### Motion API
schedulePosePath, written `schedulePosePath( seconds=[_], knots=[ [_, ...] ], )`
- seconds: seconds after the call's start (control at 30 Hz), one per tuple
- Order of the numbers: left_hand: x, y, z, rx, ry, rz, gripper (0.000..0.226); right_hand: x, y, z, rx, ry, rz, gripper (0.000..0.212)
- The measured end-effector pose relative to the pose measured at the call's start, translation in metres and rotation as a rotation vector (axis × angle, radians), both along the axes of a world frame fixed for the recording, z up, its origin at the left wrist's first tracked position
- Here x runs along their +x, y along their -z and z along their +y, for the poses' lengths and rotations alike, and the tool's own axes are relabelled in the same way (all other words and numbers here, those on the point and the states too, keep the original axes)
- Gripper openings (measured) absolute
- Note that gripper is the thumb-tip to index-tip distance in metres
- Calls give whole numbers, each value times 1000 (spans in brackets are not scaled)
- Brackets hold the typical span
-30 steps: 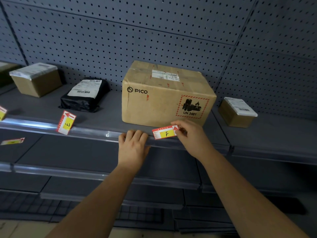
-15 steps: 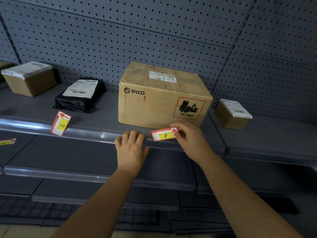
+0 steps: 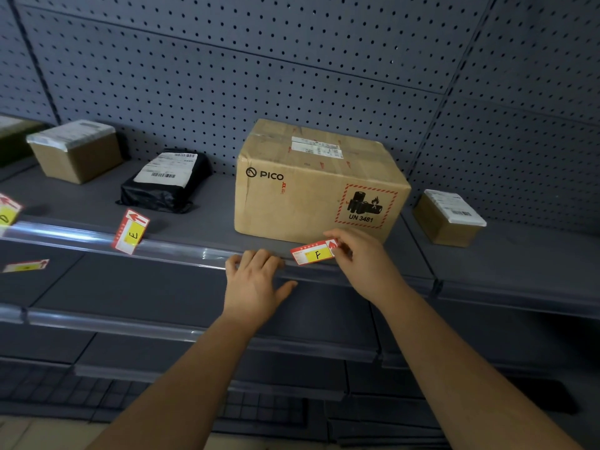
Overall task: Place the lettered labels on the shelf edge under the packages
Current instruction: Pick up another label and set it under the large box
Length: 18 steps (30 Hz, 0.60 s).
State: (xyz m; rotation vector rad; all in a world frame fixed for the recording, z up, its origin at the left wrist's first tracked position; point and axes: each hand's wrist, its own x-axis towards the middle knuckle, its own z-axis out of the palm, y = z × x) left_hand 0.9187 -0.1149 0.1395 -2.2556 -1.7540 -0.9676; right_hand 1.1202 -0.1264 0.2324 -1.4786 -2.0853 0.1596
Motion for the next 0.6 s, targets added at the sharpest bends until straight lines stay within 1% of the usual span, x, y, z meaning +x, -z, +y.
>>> schedulePosePath(
  seconds=[0.23,0.33,0.6],
  knots=[
    [-8,-10,-3,-76,59,-4,40,-13,2,12,10,-31,-80,24],
    [-12,-12,-5,-100,83,0,43,-17,5,15,-14,-19,-110,29],
    [-23,-16,-5,-145,159,-53,39,-28,13,12,-104,35,-114,41]
  ],
)
